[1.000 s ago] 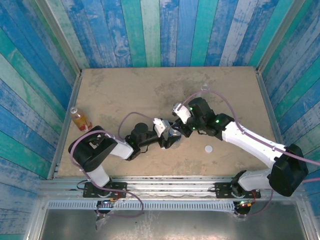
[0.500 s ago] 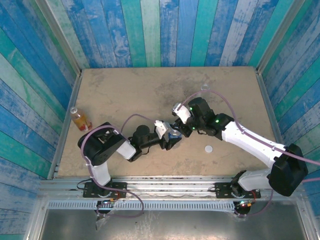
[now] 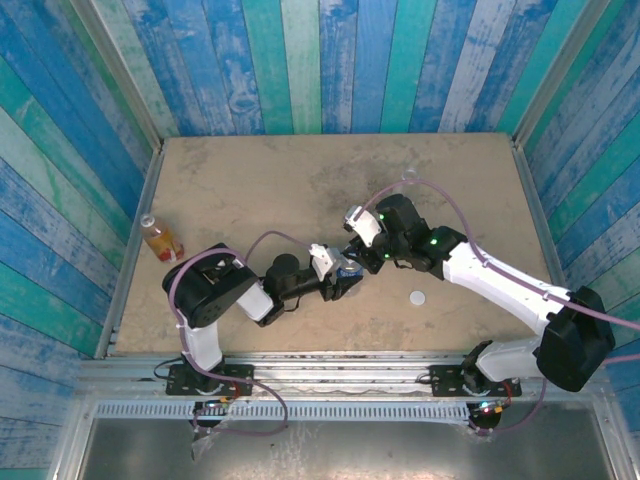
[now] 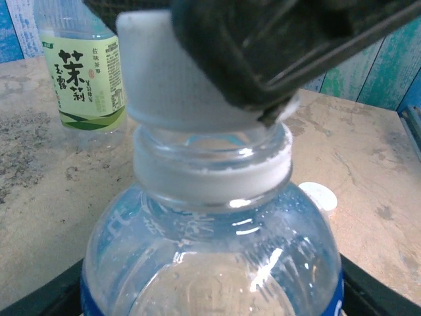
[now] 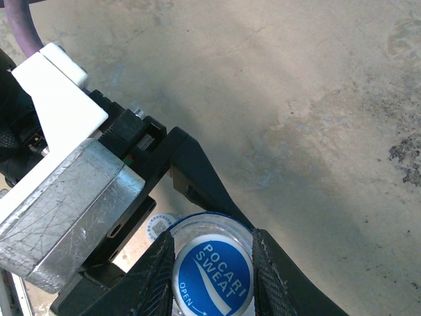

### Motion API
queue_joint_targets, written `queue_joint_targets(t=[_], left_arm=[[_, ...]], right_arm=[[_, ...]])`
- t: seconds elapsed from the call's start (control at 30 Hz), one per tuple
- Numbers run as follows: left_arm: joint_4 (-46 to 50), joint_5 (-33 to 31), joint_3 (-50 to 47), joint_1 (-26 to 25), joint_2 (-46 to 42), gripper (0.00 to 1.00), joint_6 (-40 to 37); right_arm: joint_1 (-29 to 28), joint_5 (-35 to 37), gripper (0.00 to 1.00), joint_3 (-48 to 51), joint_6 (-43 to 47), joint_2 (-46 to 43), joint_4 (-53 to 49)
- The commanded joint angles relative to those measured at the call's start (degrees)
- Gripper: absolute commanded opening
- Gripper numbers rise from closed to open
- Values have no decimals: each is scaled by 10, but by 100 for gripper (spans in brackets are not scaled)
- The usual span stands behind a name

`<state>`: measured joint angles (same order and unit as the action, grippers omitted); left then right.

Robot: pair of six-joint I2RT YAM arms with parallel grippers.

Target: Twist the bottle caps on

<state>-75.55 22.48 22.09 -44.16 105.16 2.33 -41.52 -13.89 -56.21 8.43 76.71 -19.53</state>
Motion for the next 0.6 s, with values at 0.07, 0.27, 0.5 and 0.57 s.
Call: queue_joint_targets(t=[0.07,0.27,0.5,0.57], left_arm=[[26,-19,3,-3,-1,61,6],[22,-27,-4,-4,-8,50,14],[32,-8,2,-4,-8,23,9],[28,-8,0,-4,-8,22,9]], right_arm=[[-3,12,27,4,2,12,-51],[-3,11,27,0,-1,11,-56],[-3,-1,27,-10,-8,5,-58],[-3,-5,29,-15,-10,2,-58]])
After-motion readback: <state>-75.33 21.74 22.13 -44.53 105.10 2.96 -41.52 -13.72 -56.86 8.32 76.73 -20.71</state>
